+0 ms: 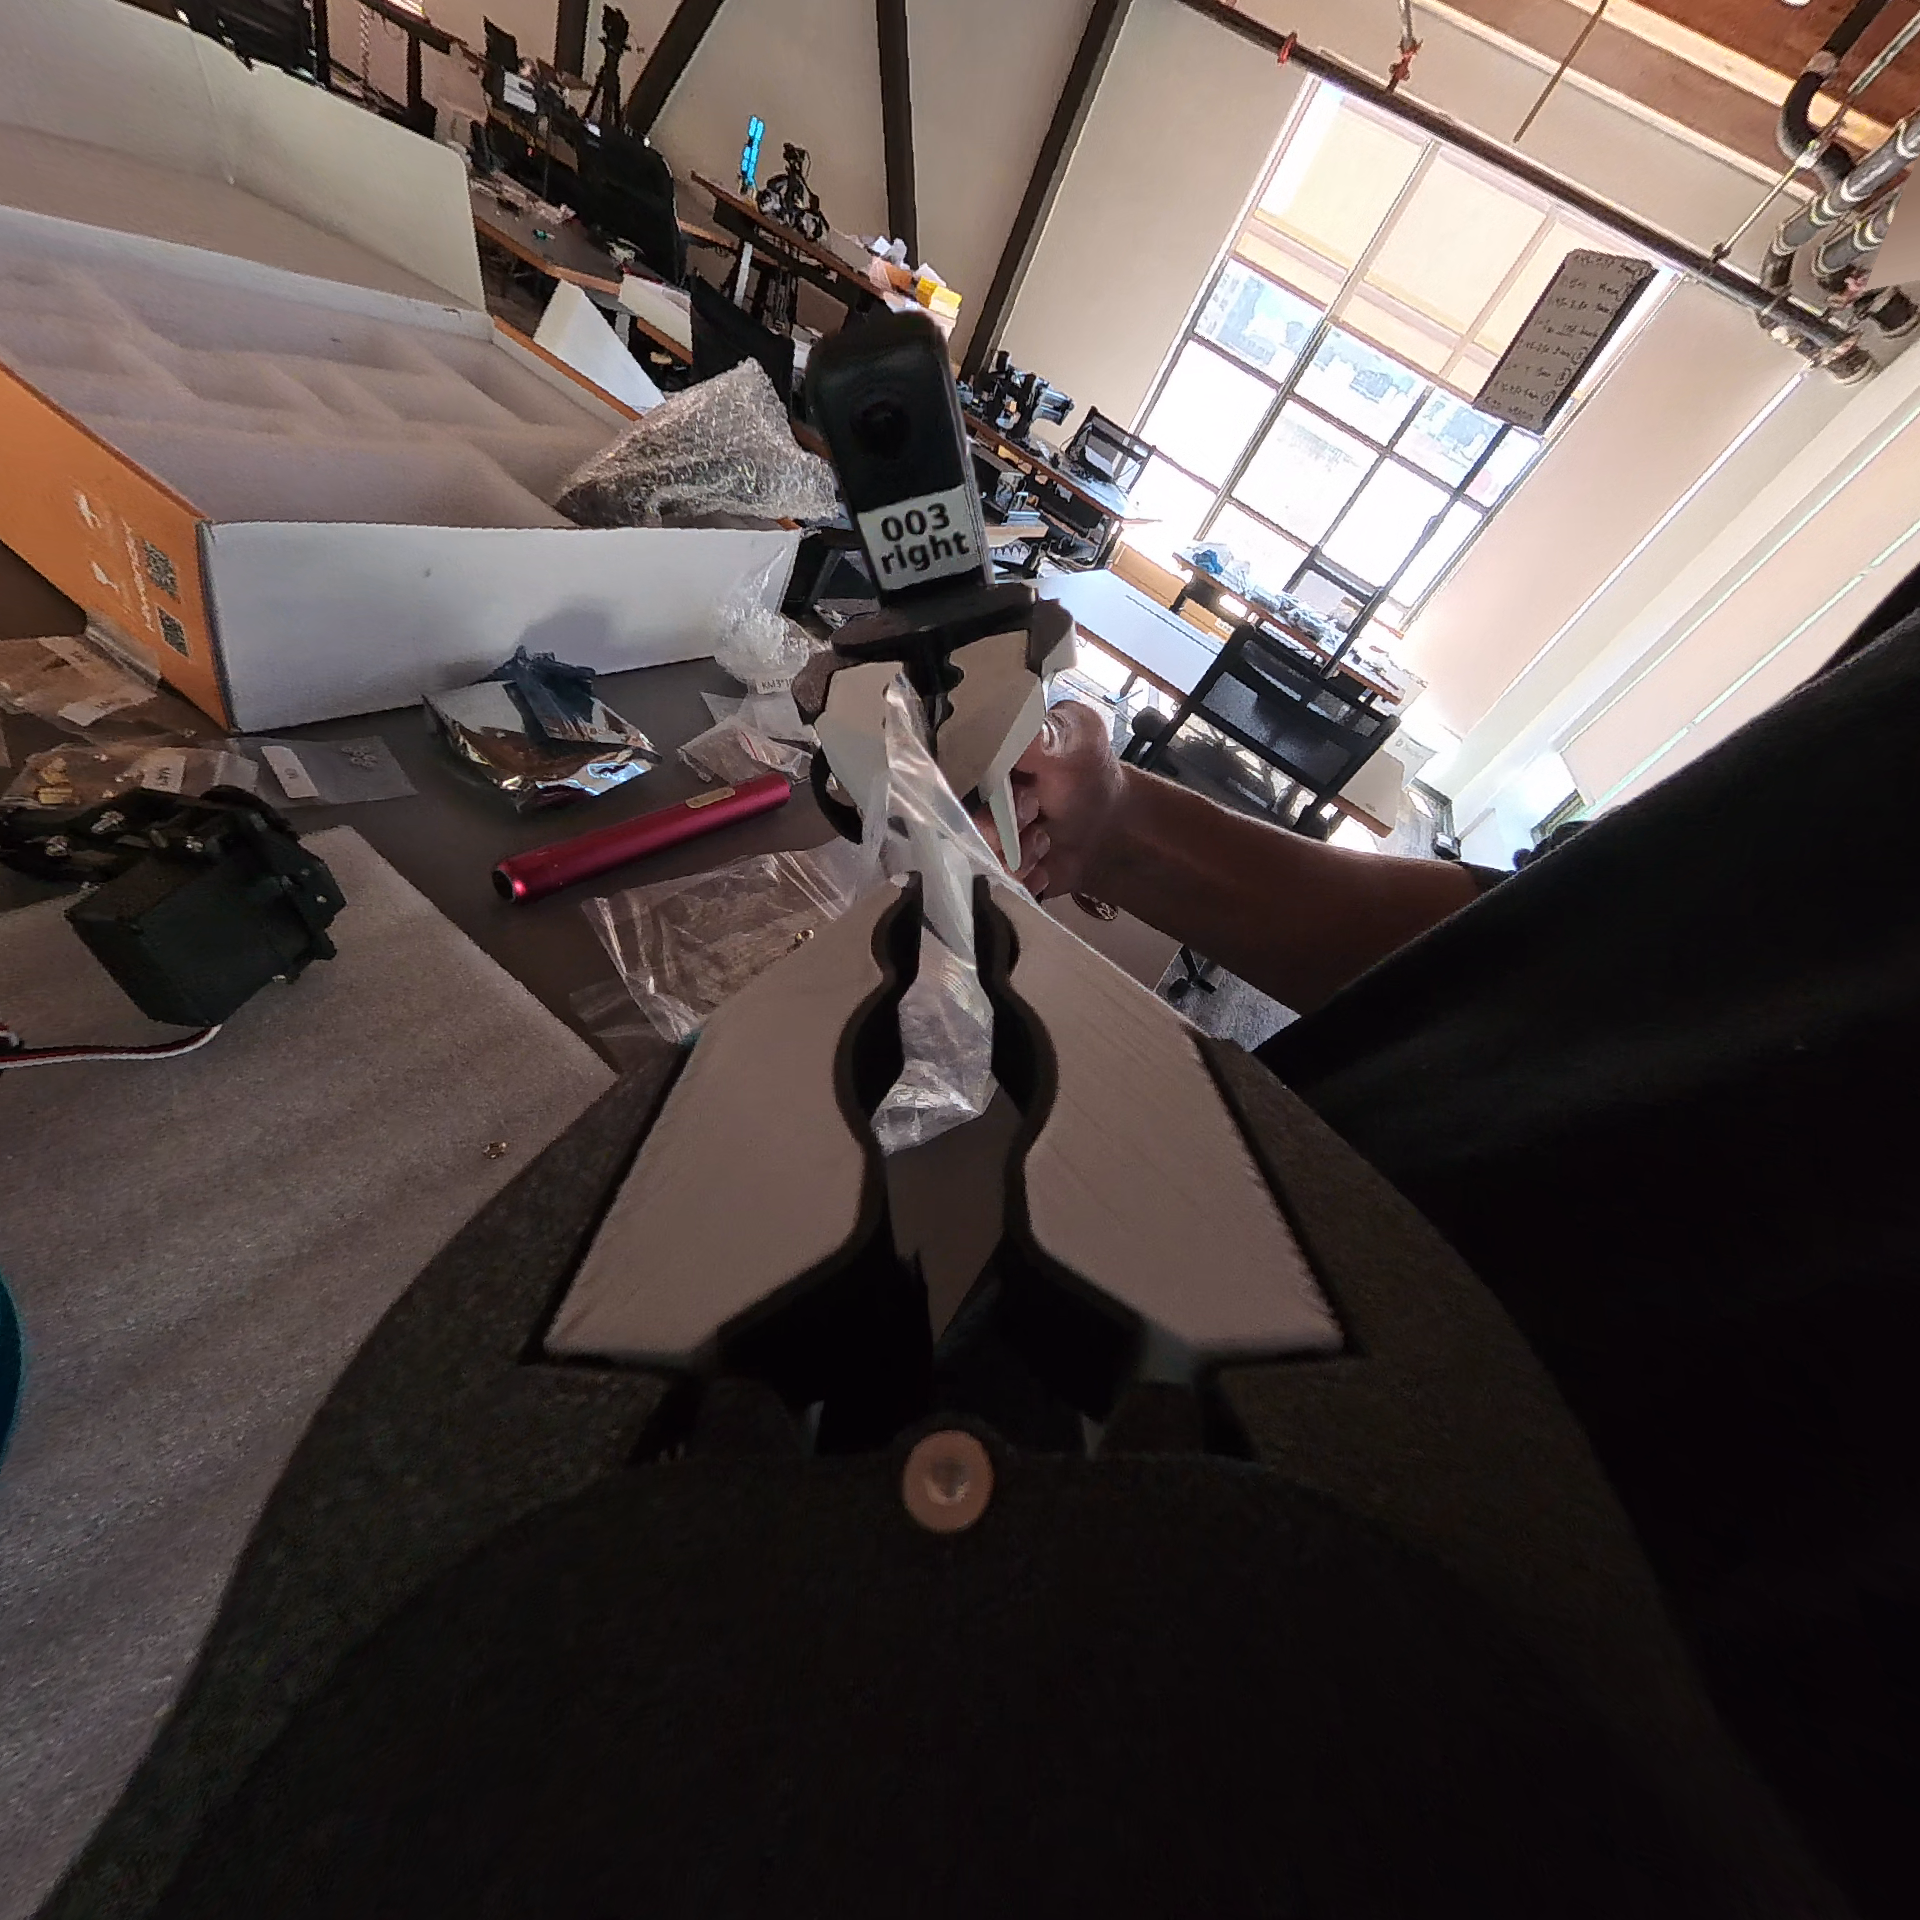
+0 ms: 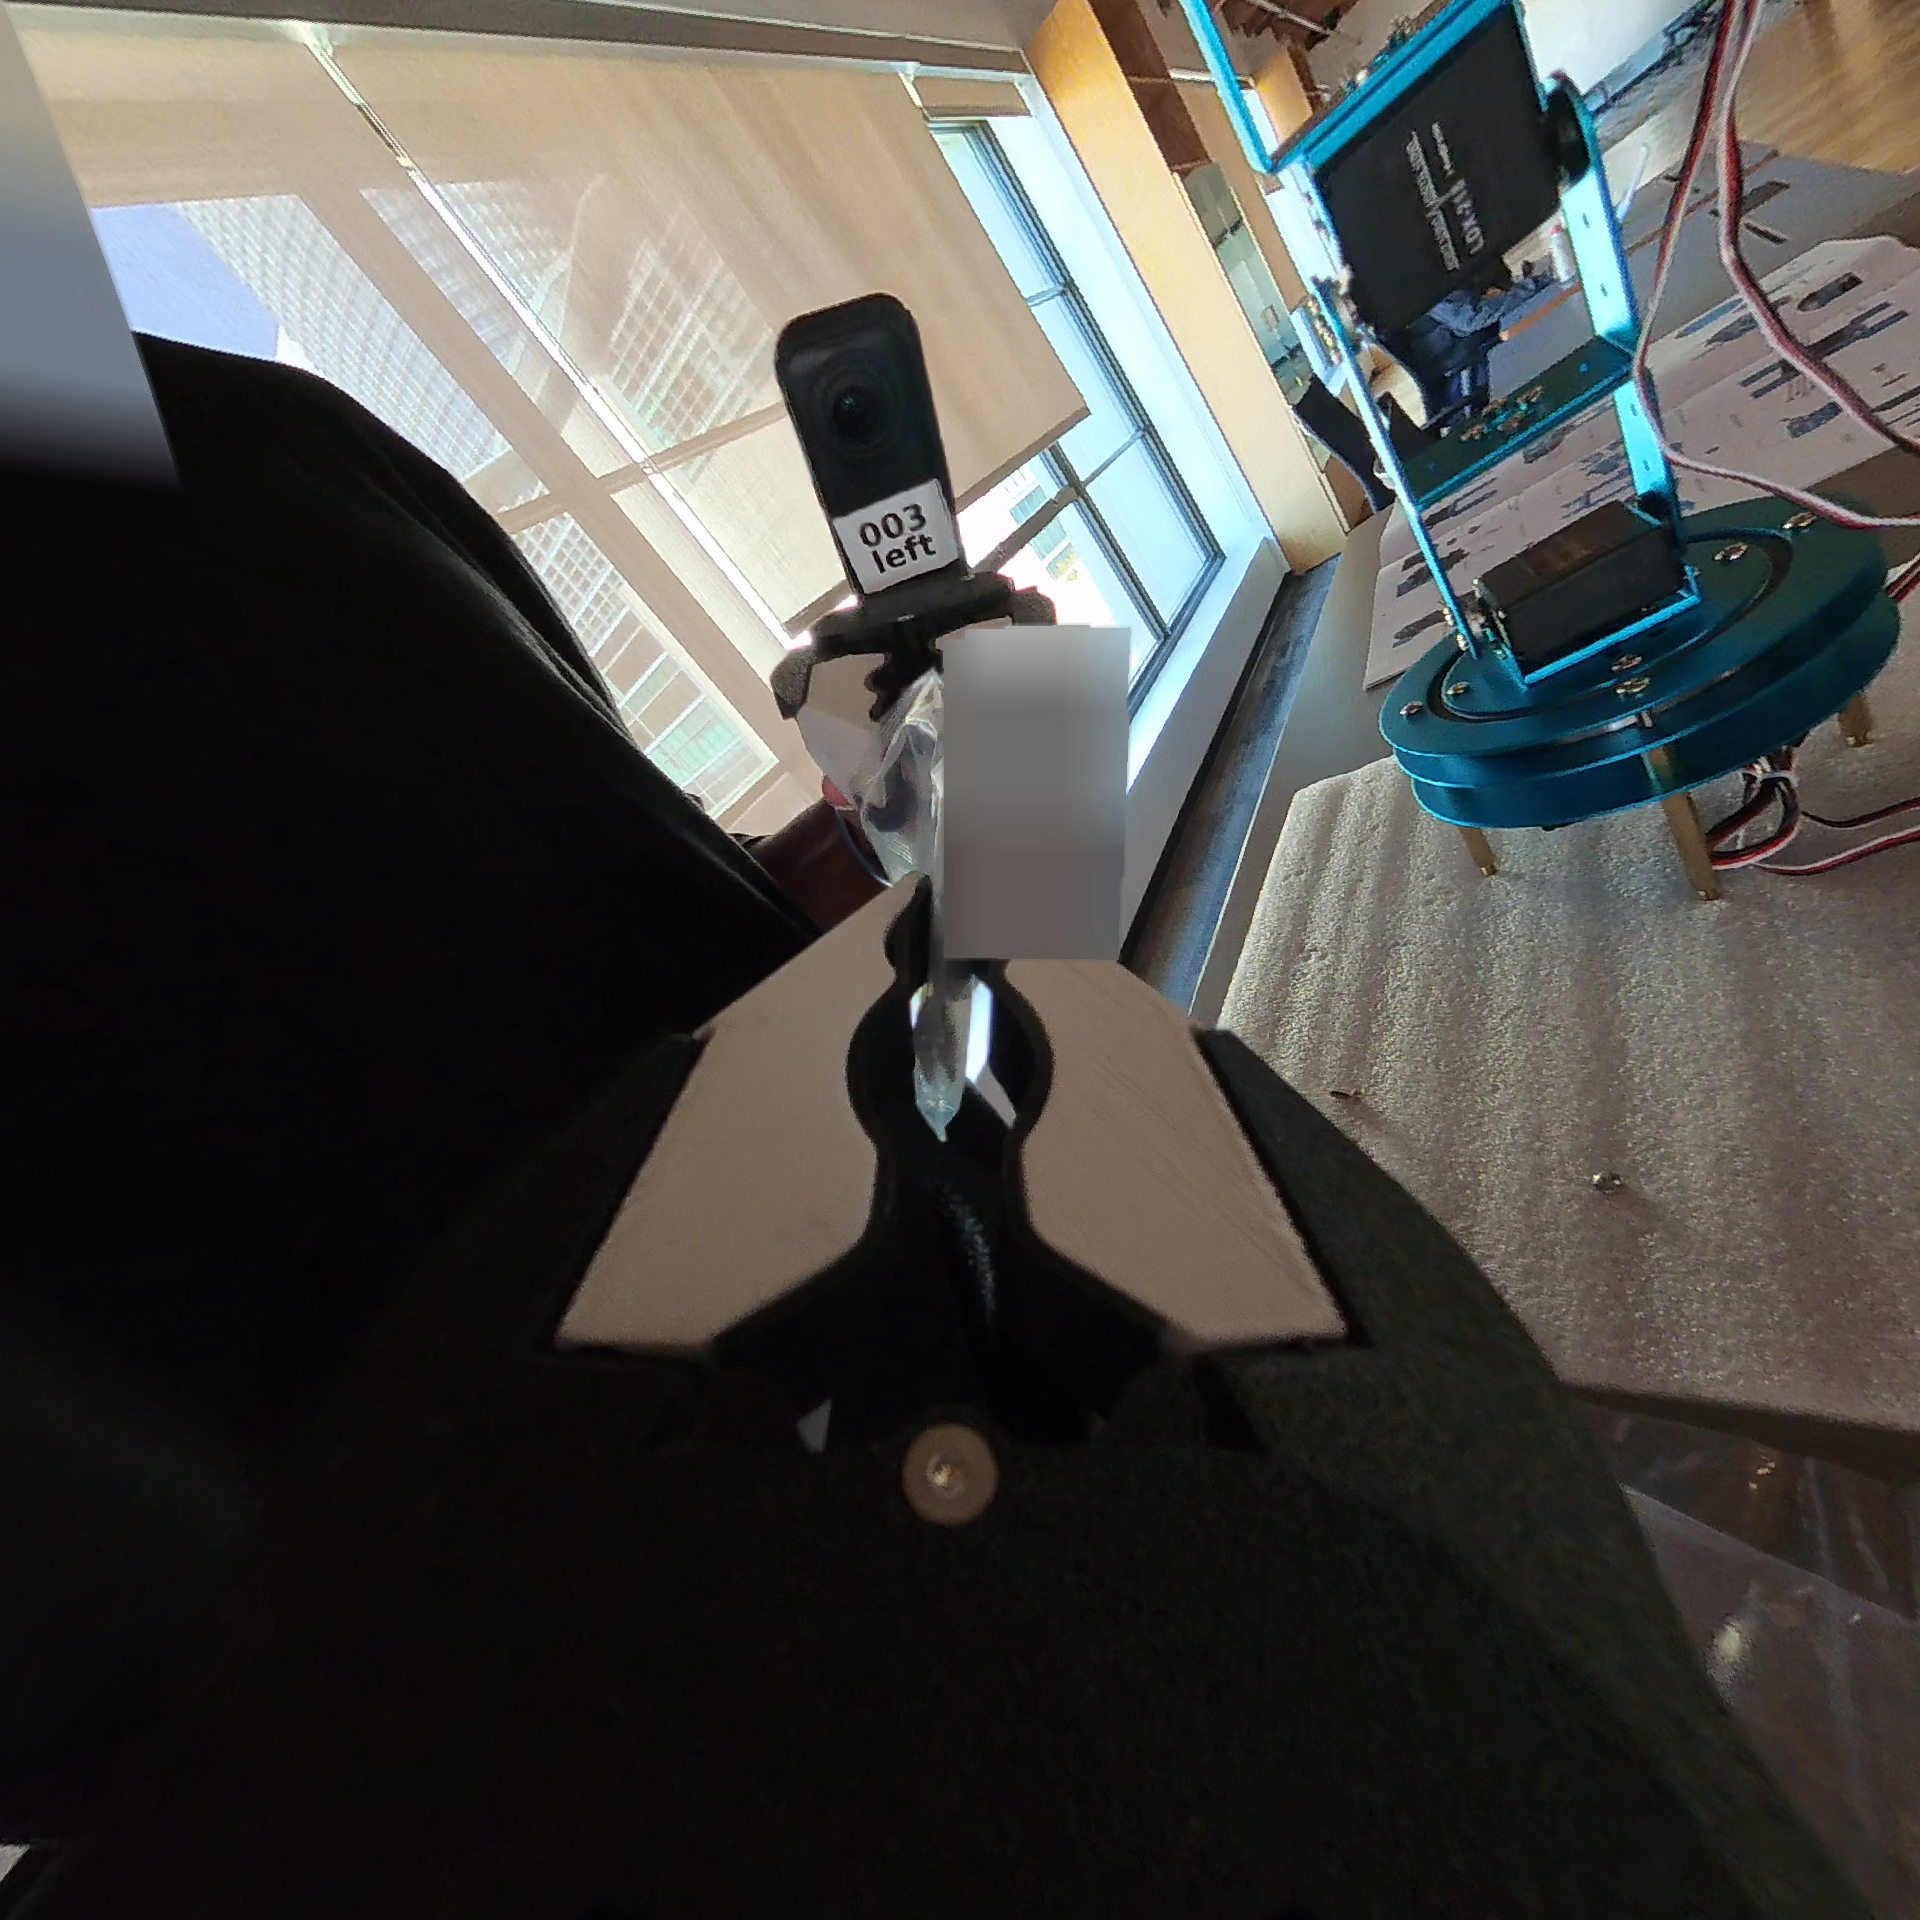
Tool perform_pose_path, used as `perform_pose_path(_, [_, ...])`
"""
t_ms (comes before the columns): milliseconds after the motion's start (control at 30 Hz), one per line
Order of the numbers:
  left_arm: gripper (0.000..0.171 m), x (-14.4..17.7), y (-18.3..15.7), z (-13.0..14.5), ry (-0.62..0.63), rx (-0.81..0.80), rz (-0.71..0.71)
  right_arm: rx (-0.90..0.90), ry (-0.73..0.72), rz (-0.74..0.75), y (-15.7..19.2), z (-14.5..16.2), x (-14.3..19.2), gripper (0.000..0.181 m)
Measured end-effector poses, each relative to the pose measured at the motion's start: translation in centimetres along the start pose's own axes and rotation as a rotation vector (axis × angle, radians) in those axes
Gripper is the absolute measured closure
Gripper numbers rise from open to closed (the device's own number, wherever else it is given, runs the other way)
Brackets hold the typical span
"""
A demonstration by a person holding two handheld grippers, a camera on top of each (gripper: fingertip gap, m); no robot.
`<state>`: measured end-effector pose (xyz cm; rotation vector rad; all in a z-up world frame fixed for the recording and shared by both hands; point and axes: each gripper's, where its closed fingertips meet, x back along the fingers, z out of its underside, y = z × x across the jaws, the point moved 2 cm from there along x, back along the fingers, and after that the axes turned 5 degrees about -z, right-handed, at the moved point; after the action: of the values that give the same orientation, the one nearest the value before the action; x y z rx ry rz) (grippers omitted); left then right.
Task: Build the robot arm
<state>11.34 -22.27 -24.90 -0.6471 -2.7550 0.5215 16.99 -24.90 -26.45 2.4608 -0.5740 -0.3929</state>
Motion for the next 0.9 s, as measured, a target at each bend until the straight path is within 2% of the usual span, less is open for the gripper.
perform_pose_path(267, [0.162, -0.7, 0.6, 0.4, 0.027, 0.039, -0.015, 0.046, 0.059, 0.067, 0.0, 0.0, -0.3, 0.177])
perform_pose_path(400, [0.171, -1.1, 0.8, 0.5, 0.014, 0.051, -0.022, 0.061, 0.095, 0.100, -0.1, 0.5, -0.7, 0.177])
perform_pose_path(567, [0.171, -1.0, 1.4, 0.3, -0.007, 0.089, -0.029, 0.036, 0.030, 0.152, -0.5, 0.1, 0.3, 0.175])
perform_pose_path(667, [0.171, -0.8, 1.9, 0.2, -0.053, 0.153, -0.017, 0.009, -0.010, 0.202, -1.1, 0.3, 1.8, 0.162])
perform_pose_path(767, [0.171, -0.6, 2.1, 0.3, -0.081, 0.187, 0.004, 0.014, -0.076, 0.198, -0.8, -0.1, 2.9, 0.178])
perform_pose_path(900, [0.171, -0.4, 2.2, 0.4, -0.113, 0.239, 0.039, 0.030, -0.082, 0.179, -0.5, -0.5, 2.9, 0.181])
